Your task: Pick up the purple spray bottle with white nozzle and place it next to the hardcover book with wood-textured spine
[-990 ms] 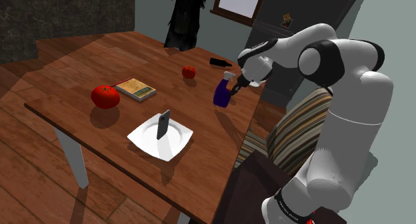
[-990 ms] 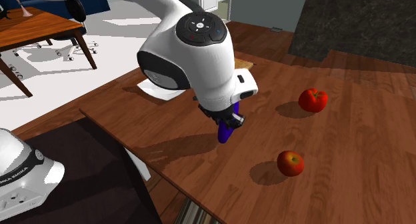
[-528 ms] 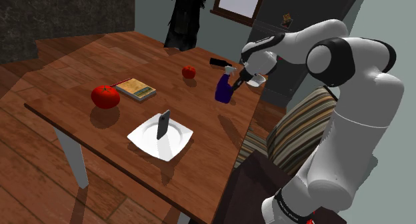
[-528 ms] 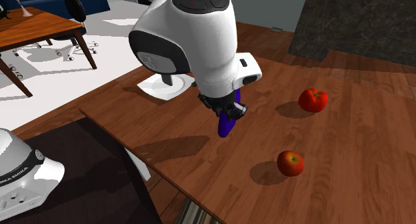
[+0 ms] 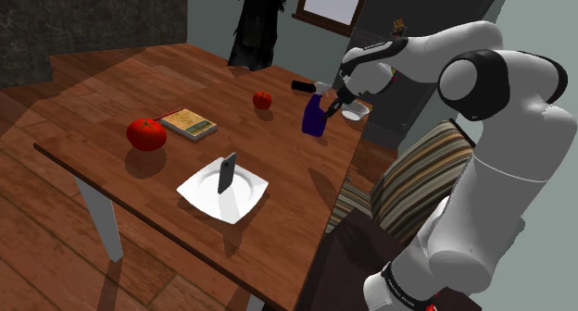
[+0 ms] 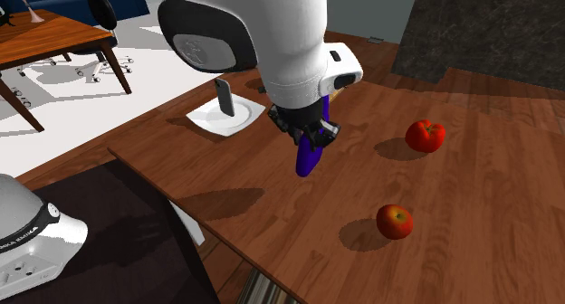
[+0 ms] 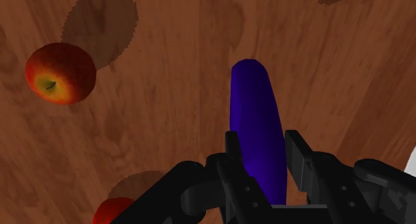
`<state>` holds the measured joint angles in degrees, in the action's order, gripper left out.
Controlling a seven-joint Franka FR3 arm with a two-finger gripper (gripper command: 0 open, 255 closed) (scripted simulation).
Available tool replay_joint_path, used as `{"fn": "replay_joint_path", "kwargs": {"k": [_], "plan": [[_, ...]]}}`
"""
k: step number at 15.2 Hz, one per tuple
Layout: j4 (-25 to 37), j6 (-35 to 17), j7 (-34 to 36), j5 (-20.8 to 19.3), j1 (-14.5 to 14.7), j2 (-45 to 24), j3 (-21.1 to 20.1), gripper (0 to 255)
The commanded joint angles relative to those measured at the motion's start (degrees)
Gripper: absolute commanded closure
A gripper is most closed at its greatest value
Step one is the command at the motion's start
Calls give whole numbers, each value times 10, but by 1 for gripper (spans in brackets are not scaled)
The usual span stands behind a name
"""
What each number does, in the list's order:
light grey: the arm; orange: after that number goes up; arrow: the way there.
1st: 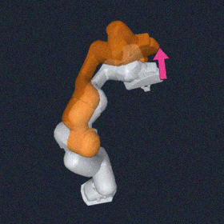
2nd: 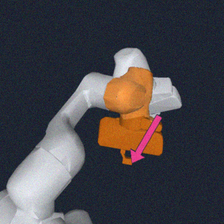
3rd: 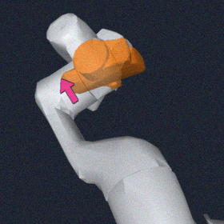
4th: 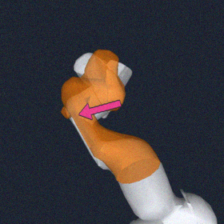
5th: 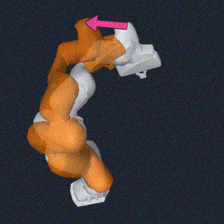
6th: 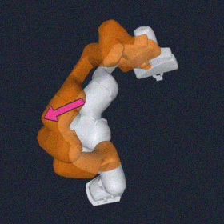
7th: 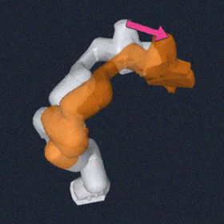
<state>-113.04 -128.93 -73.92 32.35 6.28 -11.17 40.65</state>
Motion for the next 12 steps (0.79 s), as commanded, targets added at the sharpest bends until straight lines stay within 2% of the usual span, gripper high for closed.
{"fn": "replay_joint_path", "kwargs": {"k": [1,12], "plan": [[9,12,11,-11,2,7,3,255],[56,74,59,-60,10,41,13,255]]}}
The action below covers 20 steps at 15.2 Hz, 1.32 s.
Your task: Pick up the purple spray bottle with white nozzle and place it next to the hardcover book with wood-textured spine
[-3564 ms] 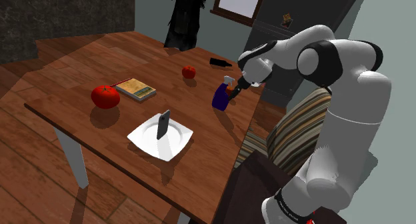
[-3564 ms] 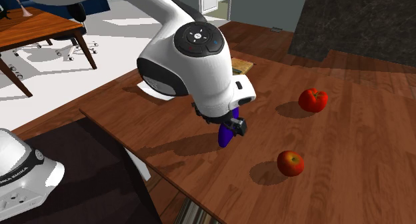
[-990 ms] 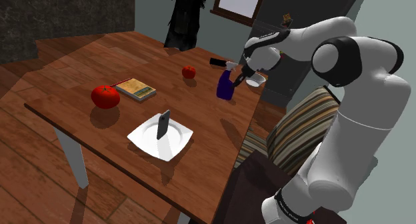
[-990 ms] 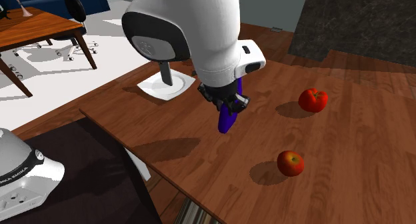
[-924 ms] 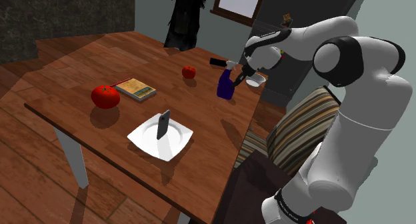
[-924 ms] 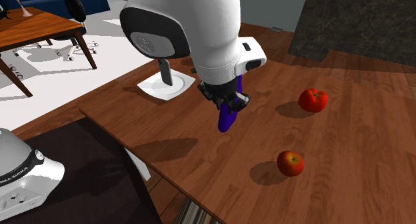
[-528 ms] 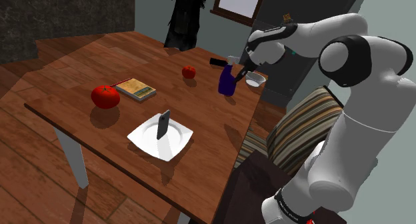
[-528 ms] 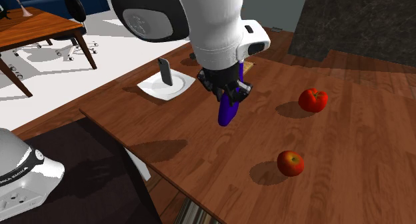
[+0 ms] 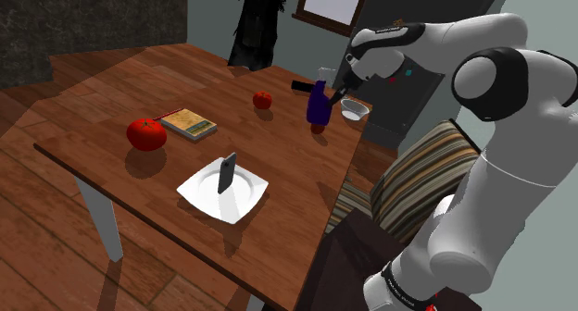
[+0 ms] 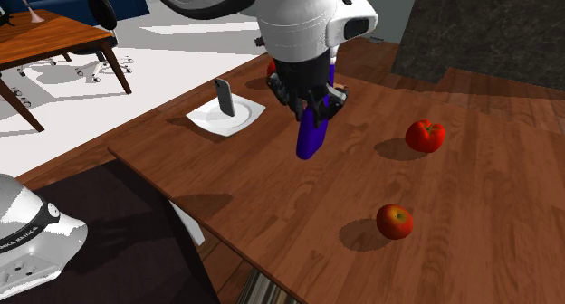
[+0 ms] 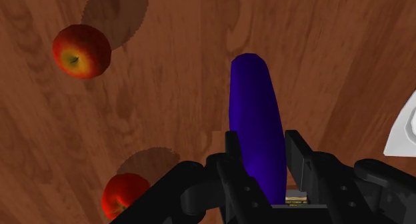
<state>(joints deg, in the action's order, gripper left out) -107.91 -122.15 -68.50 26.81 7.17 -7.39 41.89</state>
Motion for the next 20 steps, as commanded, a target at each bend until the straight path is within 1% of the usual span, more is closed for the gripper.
{"fn": "replay_joint_path", "kwargs": {"k": [1,11,20], "plan": [[10,13,9,-8,1,6,1,255],[70,78,41,-34,2,21,6,255],[139,143,62,-42,-2,20,9,255]]}}
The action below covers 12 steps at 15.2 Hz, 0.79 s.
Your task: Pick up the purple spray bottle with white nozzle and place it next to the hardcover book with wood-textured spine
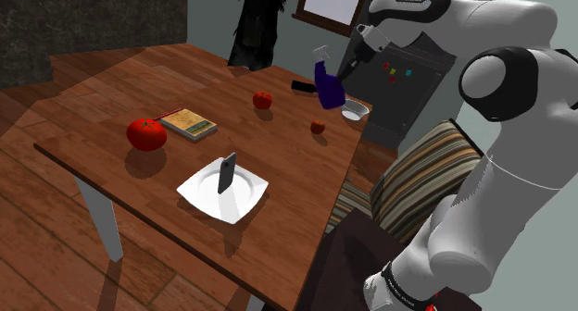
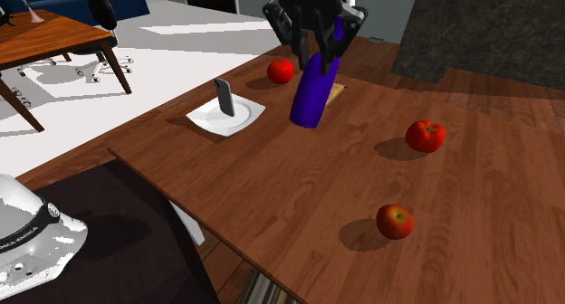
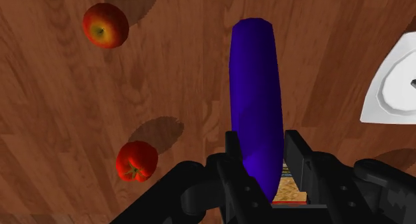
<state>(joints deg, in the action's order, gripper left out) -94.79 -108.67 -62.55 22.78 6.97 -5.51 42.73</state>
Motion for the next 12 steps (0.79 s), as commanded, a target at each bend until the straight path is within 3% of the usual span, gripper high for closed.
{"fn": "replay_joint_path", "kwargs": {"k": [1,6,12], "plan": [[16,16,5,-2,-1,1,1,255],[59,53,13,0,-6,-6,3,255],[26,-14,59,4,32,-26,-26,255]]}}
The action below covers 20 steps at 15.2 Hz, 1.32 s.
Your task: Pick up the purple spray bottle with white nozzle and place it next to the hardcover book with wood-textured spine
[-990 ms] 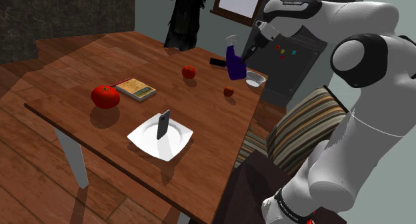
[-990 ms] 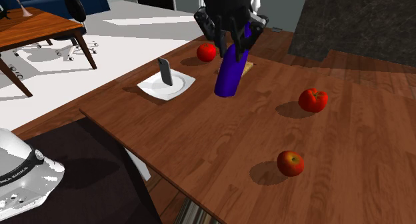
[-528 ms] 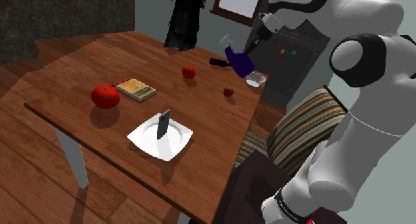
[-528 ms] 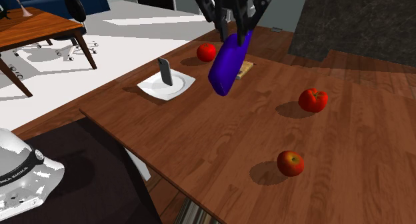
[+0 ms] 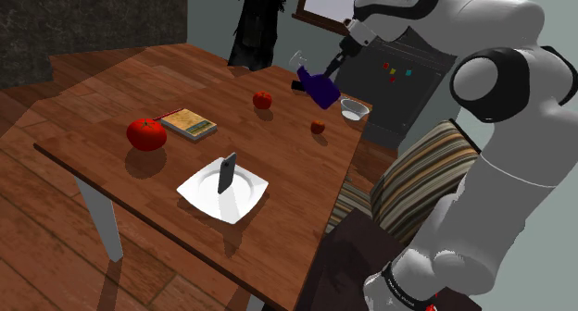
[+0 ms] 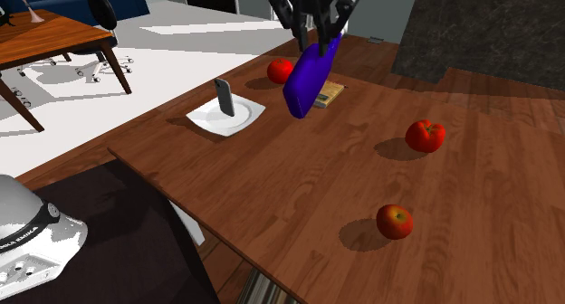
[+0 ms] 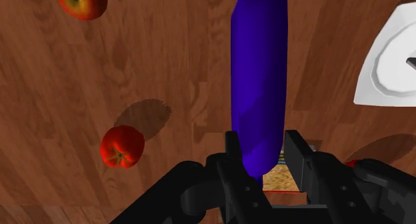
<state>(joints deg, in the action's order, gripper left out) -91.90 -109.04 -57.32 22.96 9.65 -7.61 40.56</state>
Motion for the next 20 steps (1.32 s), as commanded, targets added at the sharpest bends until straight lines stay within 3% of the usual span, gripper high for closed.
{"fn": "replay_joint_path", "kwargs": {"k": [1,11,20], "plan": [[-6,-20,13,5,11,-11,-9,255],[14,-97,74,44,52,-101,-54,255],[106,-132,132,82,68,-222,-94,255]]}}
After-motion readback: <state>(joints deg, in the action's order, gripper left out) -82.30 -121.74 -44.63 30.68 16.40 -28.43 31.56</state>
